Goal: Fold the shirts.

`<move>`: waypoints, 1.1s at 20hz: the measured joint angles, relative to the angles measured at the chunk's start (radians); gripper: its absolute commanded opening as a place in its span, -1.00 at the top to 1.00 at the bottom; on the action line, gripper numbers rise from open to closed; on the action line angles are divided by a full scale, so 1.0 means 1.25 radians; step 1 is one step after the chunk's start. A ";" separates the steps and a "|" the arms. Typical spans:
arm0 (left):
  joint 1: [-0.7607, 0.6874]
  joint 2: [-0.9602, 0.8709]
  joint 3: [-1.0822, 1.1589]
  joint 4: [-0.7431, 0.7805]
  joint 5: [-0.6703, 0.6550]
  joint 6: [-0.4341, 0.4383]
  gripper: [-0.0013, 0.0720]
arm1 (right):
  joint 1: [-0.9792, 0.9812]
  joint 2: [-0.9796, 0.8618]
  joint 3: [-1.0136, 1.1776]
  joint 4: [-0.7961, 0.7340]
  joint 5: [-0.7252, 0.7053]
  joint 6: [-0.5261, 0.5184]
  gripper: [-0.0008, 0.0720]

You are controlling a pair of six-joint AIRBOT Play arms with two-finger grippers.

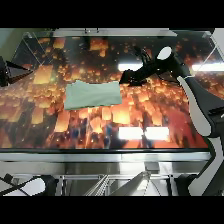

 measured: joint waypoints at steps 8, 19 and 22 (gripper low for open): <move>0.000 0.025 -0.029 -0.002 0.023 0.016 0.92 | 0.011 -0.154 -0.011 0.229 -0.086 -0.036 -0.48; 0.000 0.026 -0.031 -0.002 0.028 0.018 0.92 | 0.027 -0.099 0.009 0.570 -0.024 -0.231 0.93; 0.000 0.026 -0.031 -0.002 0.025 0.018 0.92 | -0.072 0.054 0.013 0.542 -0.040 -0.197 0.93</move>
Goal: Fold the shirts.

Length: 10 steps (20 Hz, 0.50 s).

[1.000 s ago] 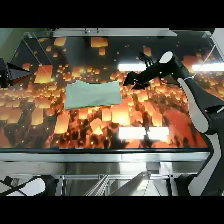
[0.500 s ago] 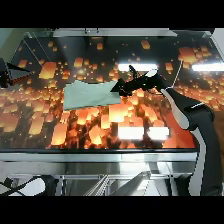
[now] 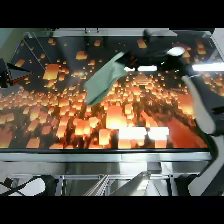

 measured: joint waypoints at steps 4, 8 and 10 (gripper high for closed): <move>0.000 0.000 0.000 0.000 -0.012 -0.002 0.92 | -0.161 0.222 0.001 -0.268 -0.015 0.231 0.93; -0.001 0.000 0.000 0.000 -0.020 -0.002 0.92 | -0.292 0.388 0.001 -0.630 0.074 0.460 0.94; -0.001 0.000 0.000 0.000 -0.024 -0.002 0.92 | -0.362 0.440 0.000 -0.762 0.113 0.539 0.94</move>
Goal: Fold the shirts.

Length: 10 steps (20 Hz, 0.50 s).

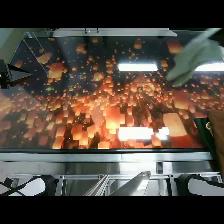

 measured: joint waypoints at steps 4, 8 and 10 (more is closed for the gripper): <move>0.000 0.000 0.000 0.000 -0.009 0.002 0.92 | -0.167 0.074 -0.029 -0.191 0.063 0.115 0.94; 0.000 0.000 0.000 0.000 -0.011 0.002 0.92 | -0.345 0.151 -0.100 -0.271 0.095 0.143 0.93; 0.000 0.000 0.000 0.000 -0.015 0.006 0.92 | -0.412 0.172 -0.135 -0.283 0.130 0.098 0.93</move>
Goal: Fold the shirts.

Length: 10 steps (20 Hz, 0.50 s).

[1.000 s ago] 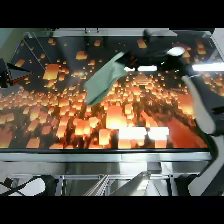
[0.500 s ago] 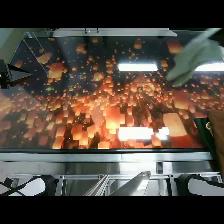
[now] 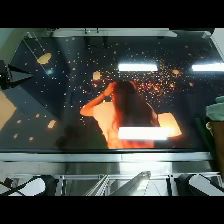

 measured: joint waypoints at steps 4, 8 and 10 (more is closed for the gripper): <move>0.000 0.000 0.000 0.000 0.001 0.006 0.92 | -0.111 0.027 -0.138 -0.023 0.085 -0.092 0.94; 0.000 0.000 0.000 0.000 0.001 0.009 0.92 | -0.215 0.077 -0.338 -0.034 0.093 -0.152 0.92; 0.000 0.000 0.000 0.000 0.000 0.012 0.92 | -0.263 0.094 -0.425 -0.056 0.084 -0.155 0.93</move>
